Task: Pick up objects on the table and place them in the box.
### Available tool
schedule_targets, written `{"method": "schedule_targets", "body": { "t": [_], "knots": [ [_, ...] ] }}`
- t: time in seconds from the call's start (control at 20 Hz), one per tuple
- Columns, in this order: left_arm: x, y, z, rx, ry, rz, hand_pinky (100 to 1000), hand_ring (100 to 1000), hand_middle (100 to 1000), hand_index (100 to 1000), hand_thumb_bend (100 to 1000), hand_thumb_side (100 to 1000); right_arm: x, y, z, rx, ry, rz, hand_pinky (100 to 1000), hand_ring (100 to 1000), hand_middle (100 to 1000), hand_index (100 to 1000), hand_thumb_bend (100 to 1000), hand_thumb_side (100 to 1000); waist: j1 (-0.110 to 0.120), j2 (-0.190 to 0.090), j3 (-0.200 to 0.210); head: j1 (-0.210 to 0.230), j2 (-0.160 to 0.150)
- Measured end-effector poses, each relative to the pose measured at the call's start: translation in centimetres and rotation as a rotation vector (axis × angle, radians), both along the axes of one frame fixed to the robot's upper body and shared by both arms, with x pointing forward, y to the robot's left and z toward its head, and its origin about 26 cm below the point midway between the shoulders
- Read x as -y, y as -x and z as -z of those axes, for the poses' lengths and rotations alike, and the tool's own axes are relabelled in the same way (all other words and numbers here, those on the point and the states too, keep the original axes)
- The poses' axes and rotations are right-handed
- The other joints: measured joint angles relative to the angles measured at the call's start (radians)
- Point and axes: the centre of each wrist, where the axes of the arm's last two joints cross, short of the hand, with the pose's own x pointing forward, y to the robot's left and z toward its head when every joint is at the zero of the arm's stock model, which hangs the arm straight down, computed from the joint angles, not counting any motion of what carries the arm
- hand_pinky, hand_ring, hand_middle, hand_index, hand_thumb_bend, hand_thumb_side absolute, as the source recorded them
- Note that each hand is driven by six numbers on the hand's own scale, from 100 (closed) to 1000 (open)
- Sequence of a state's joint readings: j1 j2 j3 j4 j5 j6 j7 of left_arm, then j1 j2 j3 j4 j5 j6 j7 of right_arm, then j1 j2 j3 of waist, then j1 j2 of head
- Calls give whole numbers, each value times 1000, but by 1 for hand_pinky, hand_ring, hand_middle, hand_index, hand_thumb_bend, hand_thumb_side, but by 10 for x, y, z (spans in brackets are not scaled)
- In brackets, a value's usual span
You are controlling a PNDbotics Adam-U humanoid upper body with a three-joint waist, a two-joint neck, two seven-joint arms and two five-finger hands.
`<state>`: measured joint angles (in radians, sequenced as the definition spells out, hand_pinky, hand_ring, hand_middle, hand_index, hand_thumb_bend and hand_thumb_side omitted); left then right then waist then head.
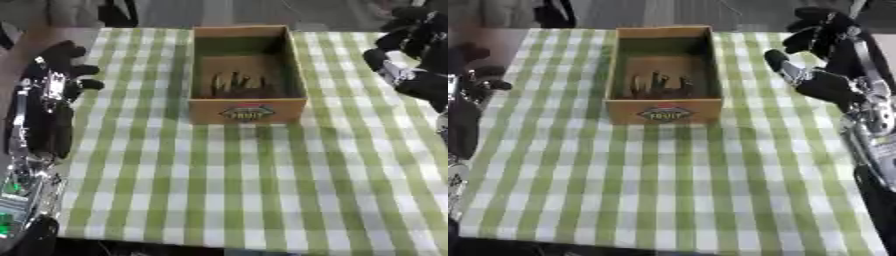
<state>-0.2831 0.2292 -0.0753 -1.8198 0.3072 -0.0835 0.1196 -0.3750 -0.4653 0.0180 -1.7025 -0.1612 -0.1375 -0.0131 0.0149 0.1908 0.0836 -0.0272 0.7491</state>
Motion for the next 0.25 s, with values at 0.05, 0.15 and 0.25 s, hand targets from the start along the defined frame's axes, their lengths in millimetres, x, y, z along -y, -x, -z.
{"method": "schedule_targets", "body": {
  "t": [0.05, 0.15, 0.25],
  "knots": [
    [0, 0, 0, 0, 0, 0, 558, 627, 688, 760, 353, 491, 1, 1, 3, -3, -7, 5, 616, 606, 608, 770, 496, 174, 1, 0, -2, 0, -1],
    [0, 0, 0, 0, 0, 0, 559, 627, 688, 760, 351, 491, 3, 3, 7, -9, -20, 15, 616, 607, 609, 769, 494, 177, 2, 1, -4, 0, -3],
    [0, 0, 0, 0, 0, 0, 560, 628, 689, 760, 350, 493, 4, 4, 10, -13, -31, 22, 616, 607, 609, 768, 489, 181, 2, 1, -5, 0, -3]
  ]
}}
